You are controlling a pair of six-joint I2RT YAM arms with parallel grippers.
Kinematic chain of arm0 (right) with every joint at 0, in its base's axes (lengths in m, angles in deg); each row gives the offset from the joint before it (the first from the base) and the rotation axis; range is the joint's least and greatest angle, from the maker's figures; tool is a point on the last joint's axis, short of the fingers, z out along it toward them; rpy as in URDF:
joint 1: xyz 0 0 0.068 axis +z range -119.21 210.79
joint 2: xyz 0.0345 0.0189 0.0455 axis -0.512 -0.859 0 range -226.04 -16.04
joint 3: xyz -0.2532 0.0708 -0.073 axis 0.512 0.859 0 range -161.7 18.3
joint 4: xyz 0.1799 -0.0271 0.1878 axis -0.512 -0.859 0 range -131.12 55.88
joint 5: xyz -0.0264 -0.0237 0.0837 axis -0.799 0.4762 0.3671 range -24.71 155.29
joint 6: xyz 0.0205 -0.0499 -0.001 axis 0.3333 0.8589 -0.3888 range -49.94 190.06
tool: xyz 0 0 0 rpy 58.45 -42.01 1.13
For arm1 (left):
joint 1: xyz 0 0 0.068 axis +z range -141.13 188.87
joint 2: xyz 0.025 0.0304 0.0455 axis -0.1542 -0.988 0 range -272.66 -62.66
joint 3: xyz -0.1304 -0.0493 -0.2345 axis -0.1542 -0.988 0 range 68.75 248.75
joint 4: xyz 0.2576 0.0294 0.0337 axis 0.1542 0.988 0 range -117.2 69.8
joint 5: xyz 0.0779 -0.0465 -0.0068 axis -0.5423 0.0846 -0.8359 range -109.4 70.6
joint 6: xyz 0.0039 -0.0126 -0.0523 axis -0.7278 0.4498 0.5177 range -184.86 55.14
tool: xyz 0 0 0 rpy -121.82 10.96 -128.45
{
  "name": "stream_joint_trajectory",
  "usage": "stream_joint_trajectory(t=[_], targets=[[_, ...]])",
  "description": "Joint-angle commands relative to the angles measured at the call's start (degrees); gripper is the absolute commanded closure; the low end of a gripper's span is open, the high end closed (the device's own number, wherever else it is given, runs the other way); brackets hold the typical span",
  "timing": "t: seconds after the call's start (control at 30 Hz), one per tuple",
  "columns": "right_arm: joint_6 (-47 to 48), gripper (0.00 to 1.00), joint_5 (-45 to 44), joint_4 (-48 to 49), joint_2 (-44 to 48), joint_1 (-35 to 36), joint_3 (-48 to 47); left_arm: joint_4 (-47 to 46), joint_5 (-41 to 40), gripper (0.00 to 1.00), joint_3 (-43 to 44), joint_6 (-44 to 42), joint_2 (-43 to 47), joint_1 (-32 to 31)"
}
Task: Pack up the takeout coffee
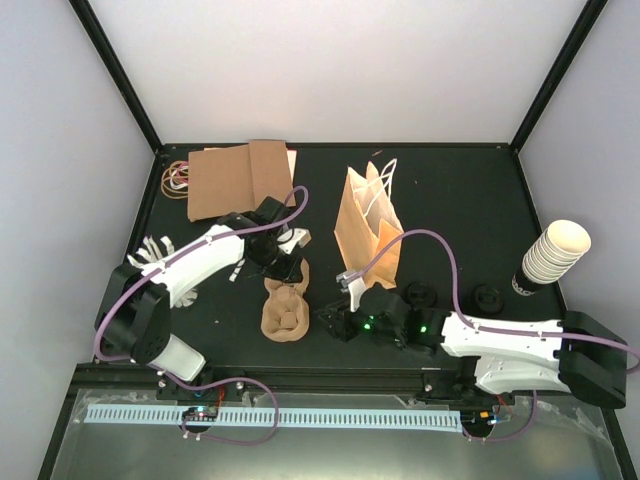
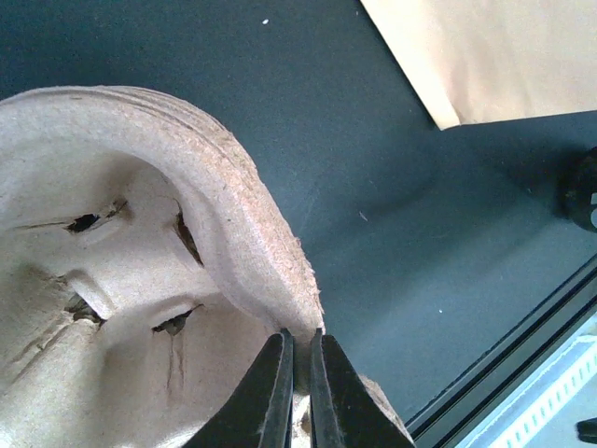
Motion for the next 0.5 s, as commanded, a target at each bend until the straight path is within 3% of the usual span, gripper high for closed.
stream_joint_trajectory(t=[0.0, 0.27, 0.47], targets=[[-4.0, 0.52, 1.8, 1.8, -2.8, 0.4, -2.3, 0.3, 2.9, 0.98, -0.6, 0.0, 1.7, 0.1], [-4.8, 0.42, 2.5, 0.9, -5.1, -0.4, -3.5, 0.5, 3.5, 0.98, -1.1, -0.5, 2.4, -0.2], [-2.9, 0.39, 8.2, -1.6, -7.1, -5.7, -6.0, 0.6, 3.5, 0.98, -0.9, -0.7, 2.2, -0.2]])
